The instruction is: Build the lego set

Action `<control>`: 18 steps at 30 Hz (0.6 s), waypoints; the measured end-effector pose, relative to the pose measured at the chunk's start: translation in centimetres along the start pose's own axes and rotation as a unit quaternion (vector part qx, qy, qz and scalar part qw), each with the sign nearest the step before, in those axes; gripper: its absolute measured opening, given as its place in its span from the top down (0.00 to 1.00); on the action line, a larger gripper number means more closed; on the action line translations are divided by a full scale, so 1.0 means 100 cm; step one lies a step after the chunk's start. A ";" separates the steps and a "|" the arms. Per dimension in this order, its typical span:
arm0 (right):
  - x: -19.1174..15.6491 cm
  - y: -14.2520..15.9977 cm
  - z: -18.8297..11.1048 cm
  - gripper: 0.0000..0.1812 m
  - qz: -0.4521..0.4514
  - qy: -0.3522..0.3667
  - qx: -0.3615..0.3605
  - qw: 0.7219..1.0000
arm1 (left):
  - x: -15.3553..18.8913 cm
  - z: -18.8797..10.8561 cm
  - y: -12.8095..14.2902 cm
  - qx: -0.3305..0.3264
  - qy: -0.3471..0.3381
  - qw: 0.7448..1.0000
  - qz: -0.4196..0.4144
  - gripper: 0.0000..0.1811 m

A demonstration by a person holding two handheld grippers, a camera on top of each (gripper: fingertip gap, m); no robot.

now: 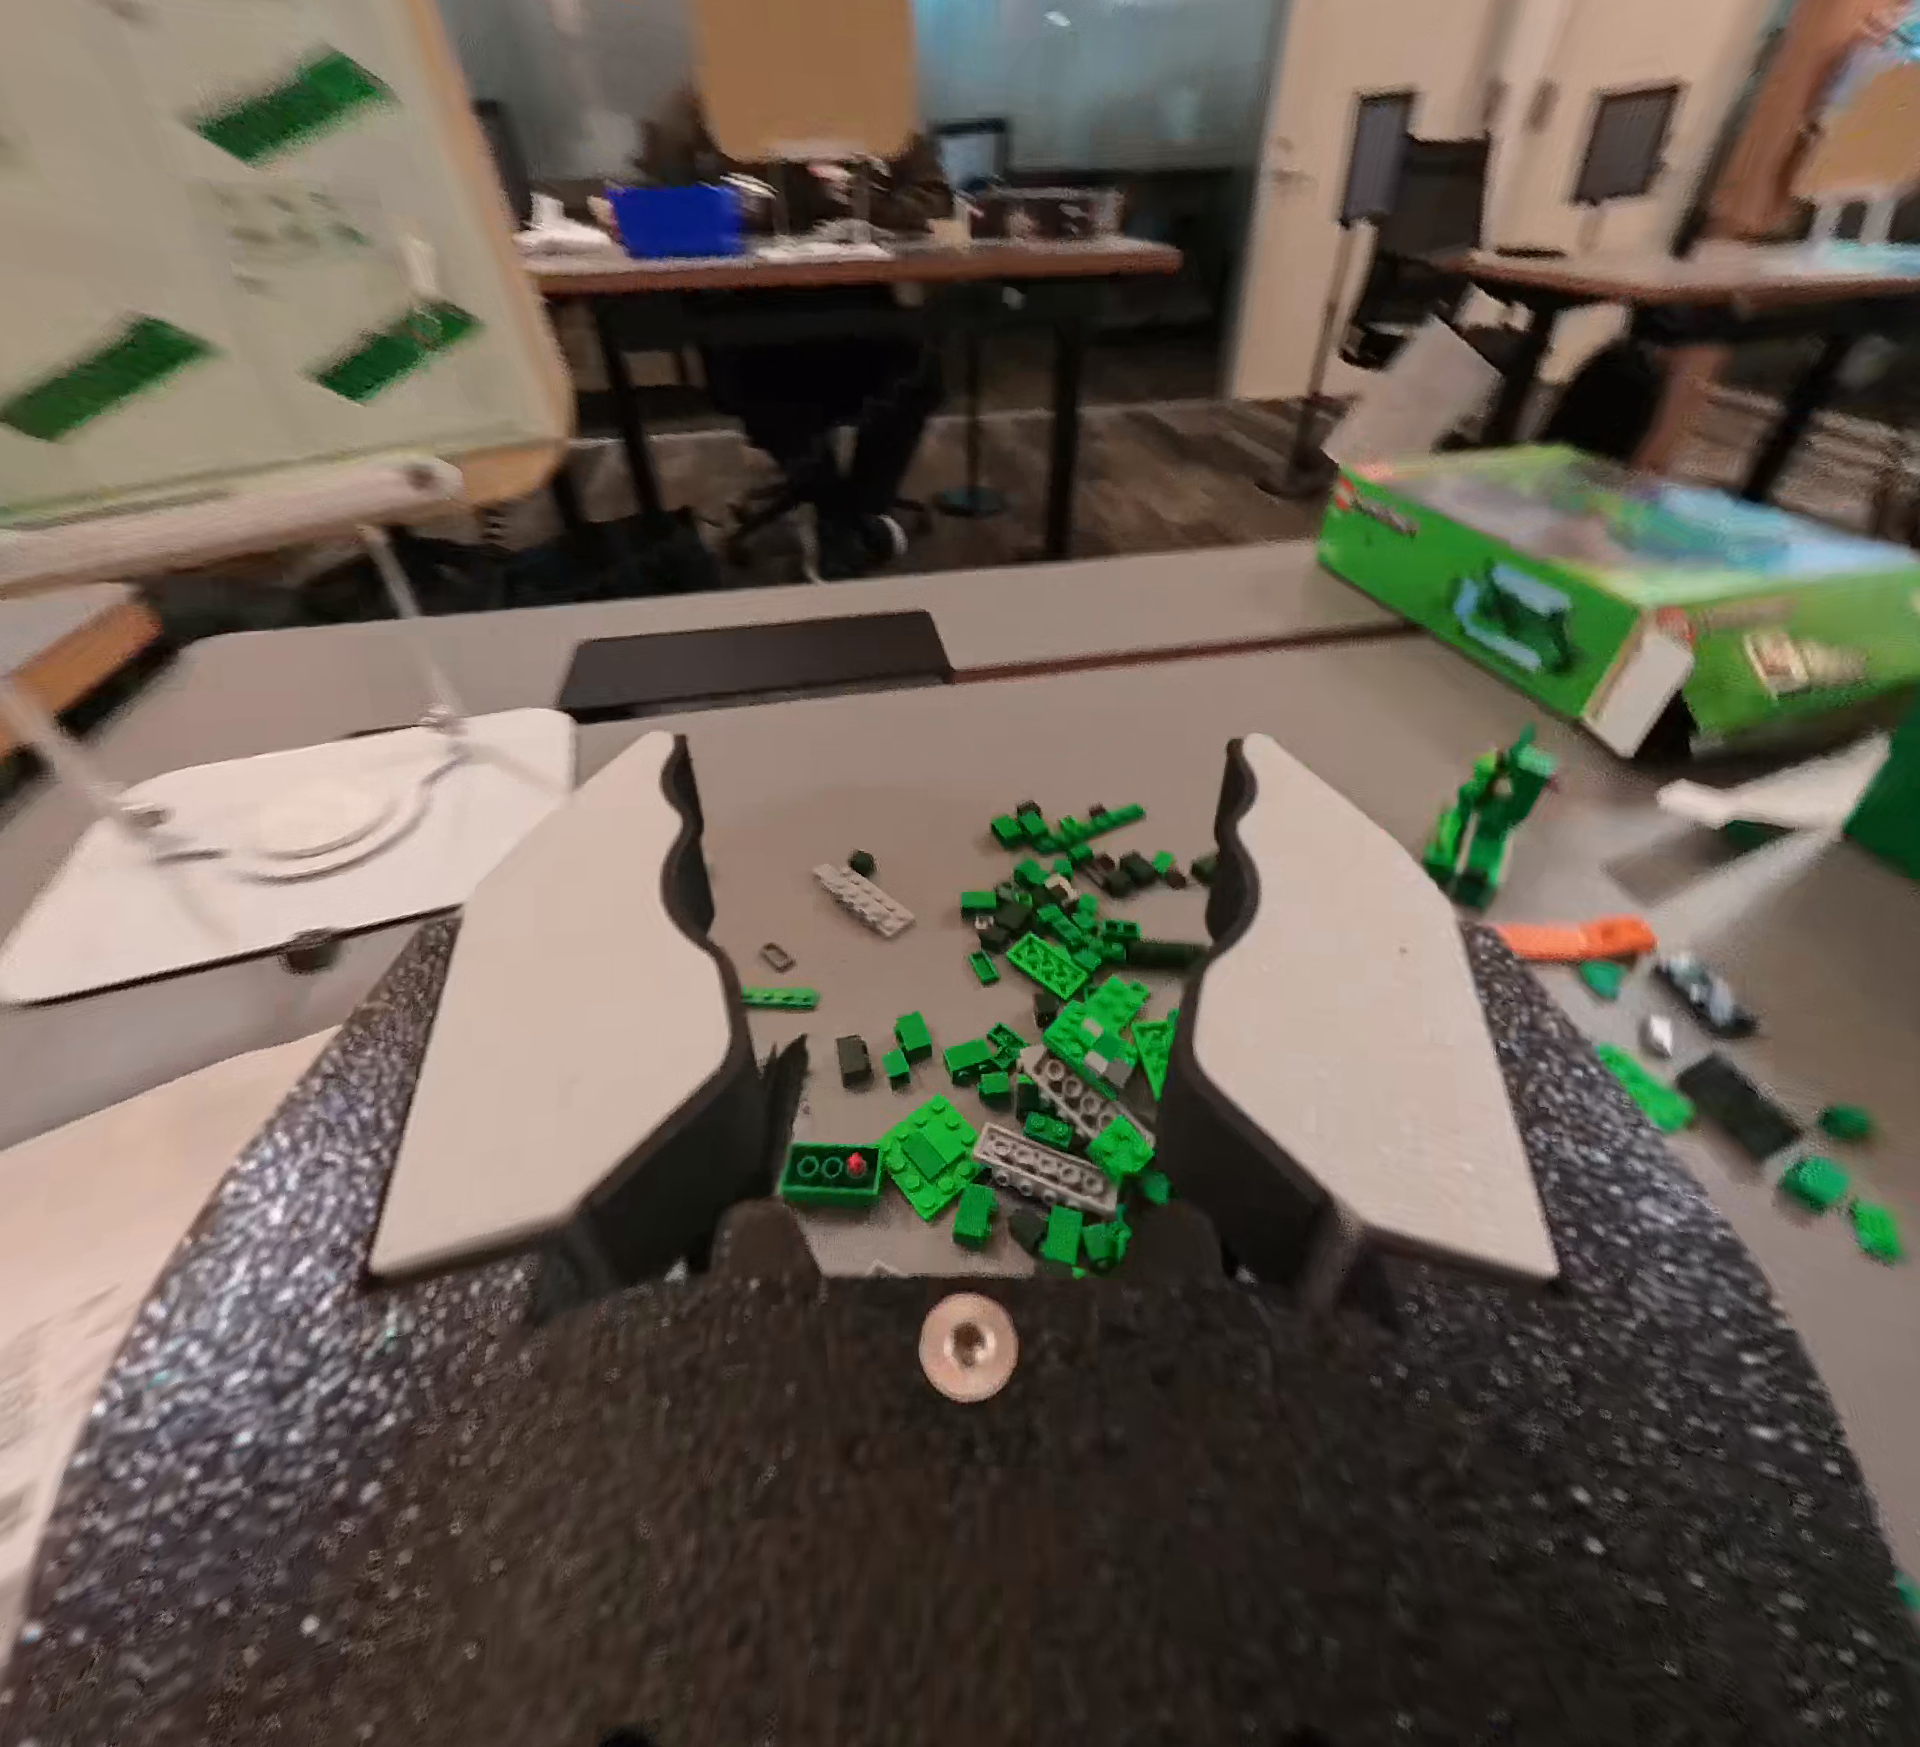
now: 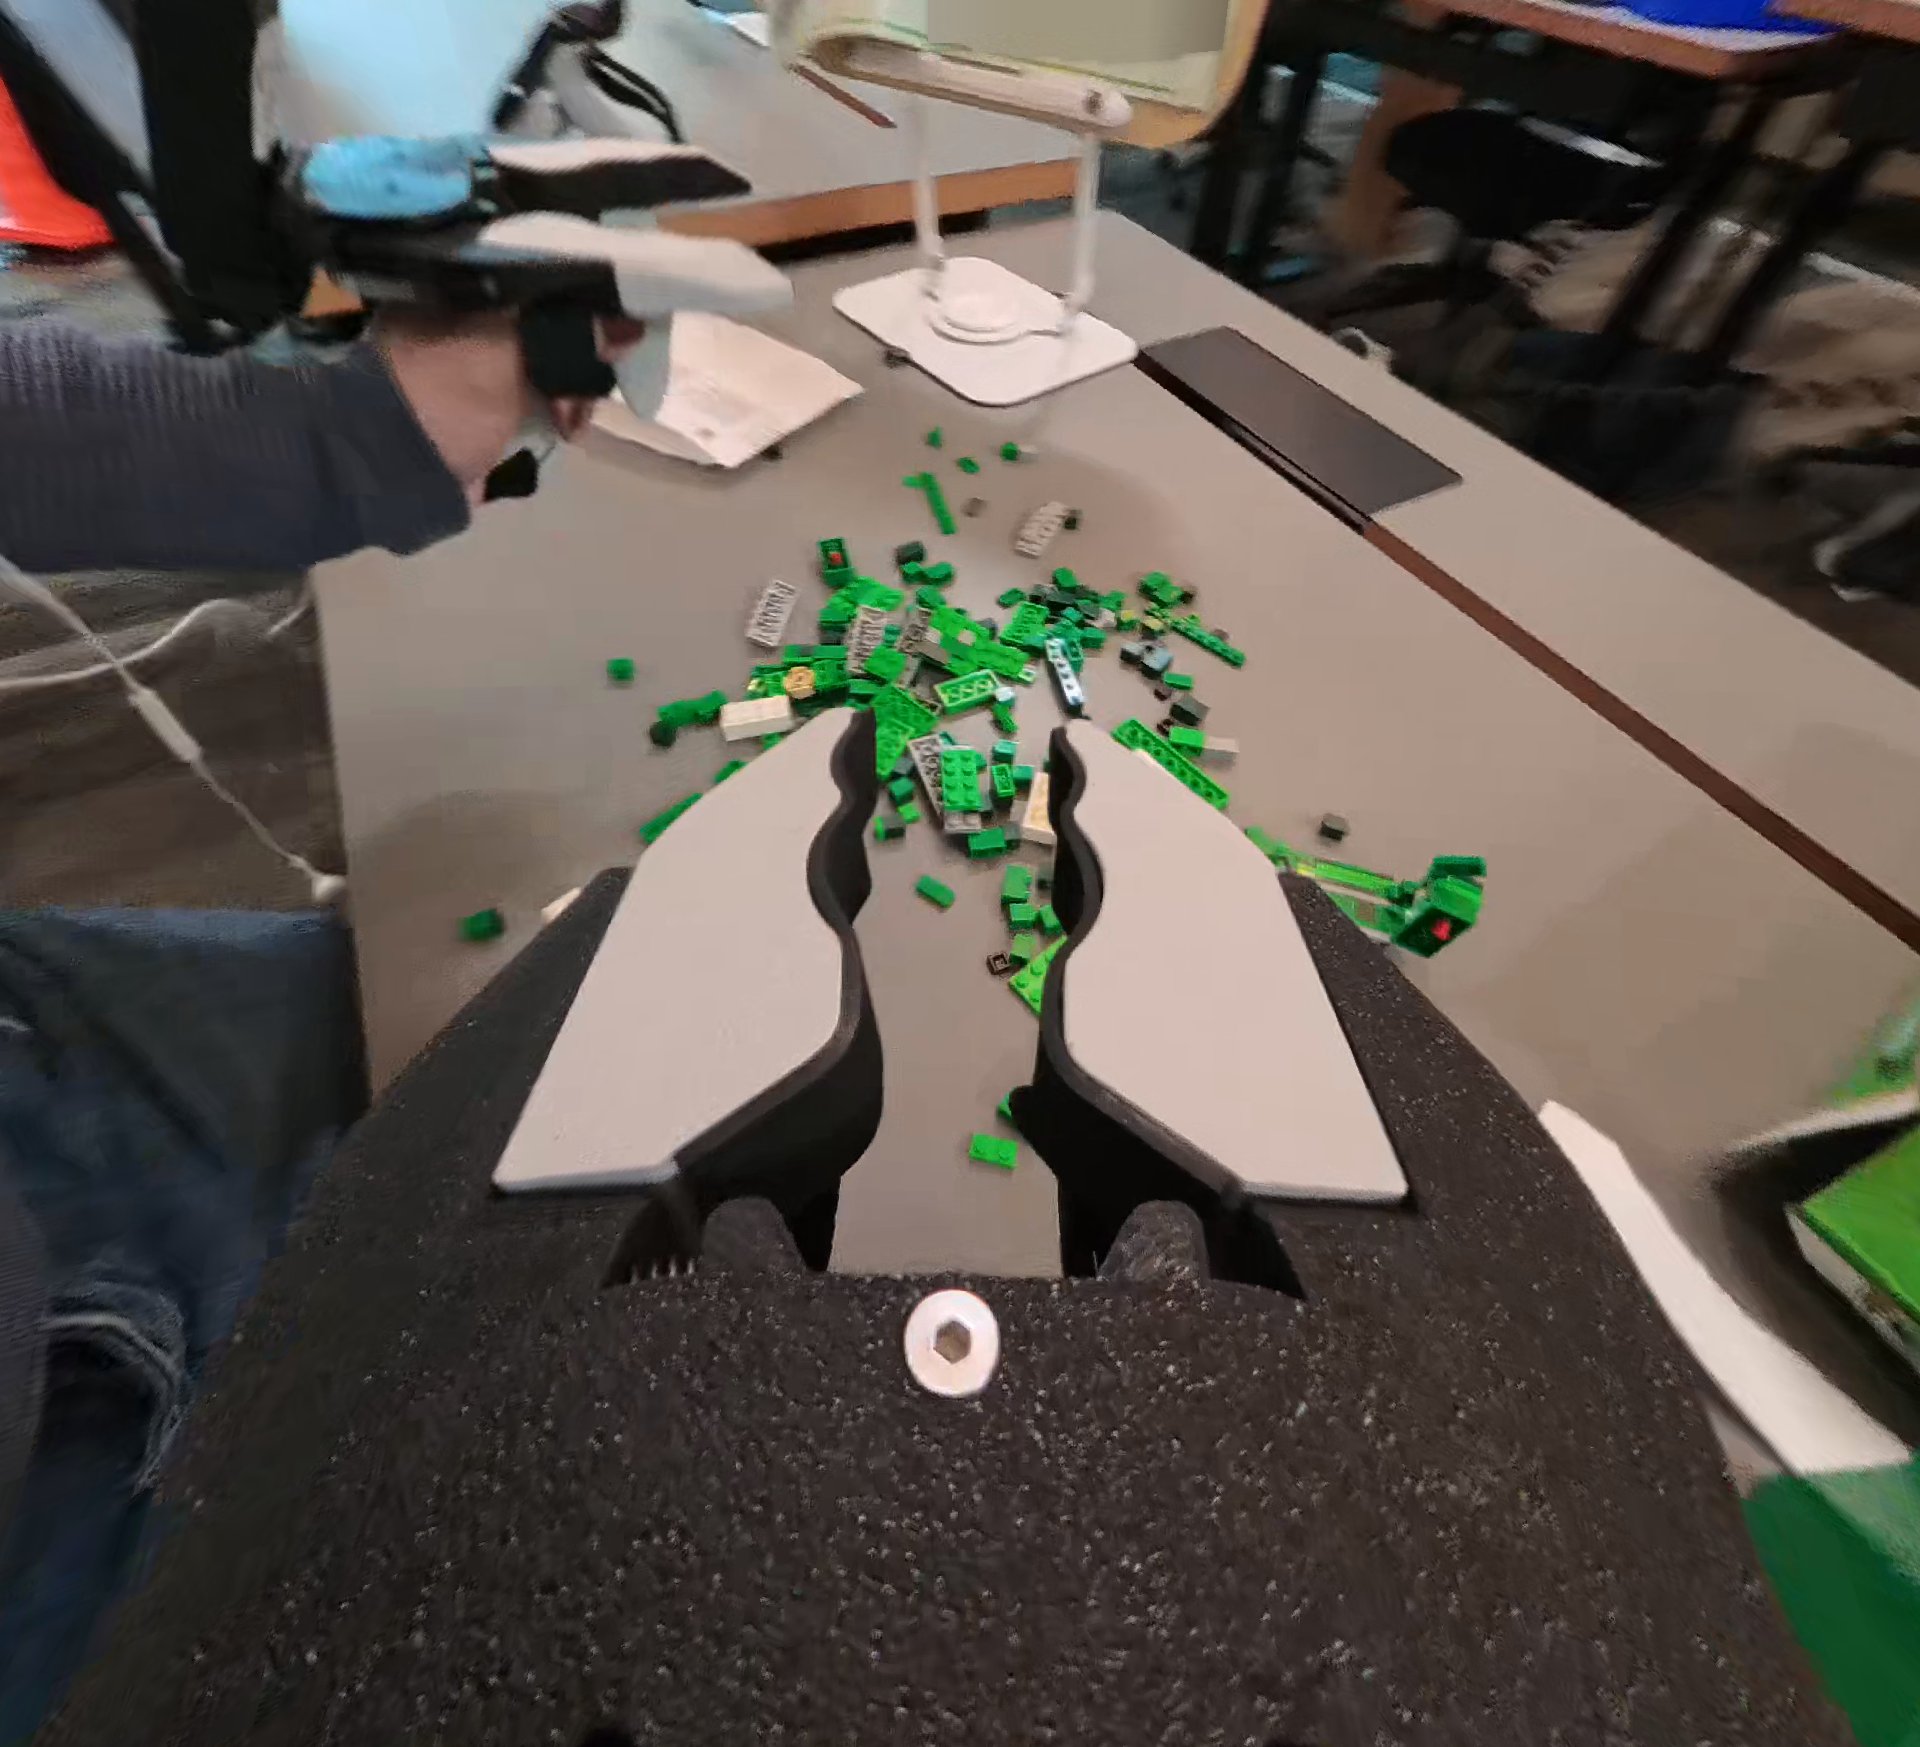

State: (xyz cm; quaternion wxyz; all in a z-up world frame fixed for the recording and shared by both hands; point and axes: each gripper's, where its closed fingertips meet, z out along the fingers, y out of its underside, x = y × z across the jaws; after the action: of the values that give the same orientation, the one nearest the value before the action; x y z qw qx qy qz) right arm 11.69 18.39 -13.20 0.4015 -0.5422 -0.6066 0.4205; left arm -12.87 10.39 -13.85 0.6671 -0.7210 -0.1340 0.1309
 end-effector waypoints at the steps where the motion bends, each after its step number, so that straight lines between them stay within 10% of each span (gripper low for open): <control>1: 0.001 -0.002 -0.006 0.83 -0.011 -0.013 0.007 1.000 | -0.002 -0.014 -0.015 0.011 -0.024 1.000 -0.004 0.48; 10: -0.014 -0.004 -0.009 0.83 -0.034 -0.141 0.005 0.989 | -0.017 -0.206 -0.052 0.015 -0.240 0.970 -0.030 0.52; 18: -0.045 -0.004 0.022 0.85 -0.056 -0.235 -0.019 0.970 | 0.029 -0.423 0.121 -0.125 -0.478 0.858 -0.140 0.60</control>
State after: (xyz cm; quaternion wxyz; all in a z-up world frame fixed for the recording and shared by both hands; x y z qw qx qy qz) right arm 9.89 13.68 -13.66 0.2601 -0.4014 -0.7211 0.5013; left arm 5.62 -28.63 -22.73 0.4368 -0.6204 -0.5512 0.3473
